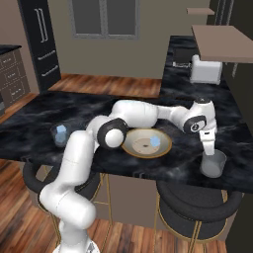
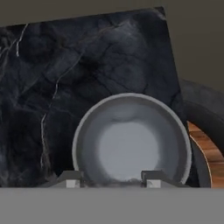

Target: There are four ice cubes in the ice bowl. Place two ice cubes in each glass of water.

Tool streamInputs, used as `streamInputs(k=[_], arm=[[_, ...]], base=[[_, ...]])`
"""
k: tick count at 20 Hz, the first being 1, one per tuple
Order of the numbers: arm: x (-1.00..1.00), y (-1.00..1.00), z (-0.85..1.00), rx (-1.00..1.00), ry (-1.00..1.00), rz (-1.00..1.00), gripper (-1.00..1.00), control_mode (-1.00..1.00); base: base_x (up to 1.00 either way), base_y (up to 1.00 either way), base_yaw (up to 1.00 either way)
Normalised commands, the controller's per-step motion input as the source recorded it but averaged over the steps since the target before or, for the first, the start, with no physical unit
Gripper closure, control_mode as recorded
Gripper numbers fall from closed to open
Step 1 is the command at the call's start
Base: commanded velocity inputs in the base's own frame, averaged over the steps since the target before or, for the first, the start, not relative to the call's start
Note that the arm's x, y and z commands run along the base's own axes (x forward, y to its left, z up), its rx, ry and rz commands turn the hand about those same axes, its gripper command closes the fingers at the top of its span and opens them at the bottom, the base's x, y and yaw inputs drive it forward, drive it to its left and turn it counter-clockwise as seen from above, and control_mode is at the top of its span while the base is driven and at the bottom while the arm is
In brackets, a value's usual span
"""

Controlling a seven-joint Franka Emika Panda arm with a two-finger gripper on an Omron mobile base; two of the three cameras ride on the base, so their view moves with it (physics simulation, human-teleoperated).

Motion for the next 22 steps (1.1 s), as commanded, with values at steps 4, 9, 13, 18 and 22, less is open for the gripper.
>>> streamInputs(k=[4,9,13,18,22], arm=[[0.0,-0.54,-0.01,0.05,0.0,-0.02,1.0,-1.0],[0.05,-0.23,-0.25,0.0,0.0,0.0,1.0,-1.0],[0.17,-0.04,-0.49,0.0,0.06,0.0,1.0,-1.0],[0.36,0.0,-0.39,0.0,0.05,0.0,1.0,-1.0],[0.23,0.0,-0.31,0.0,0.06,0.0,1.0,-1.0]], base=[[0.0,0.0,0.0],[0.0,0.0,0.0],[0.0,0.0,0.0],[0.0,0.0,0.0],[0.0,0.0,0.0]])
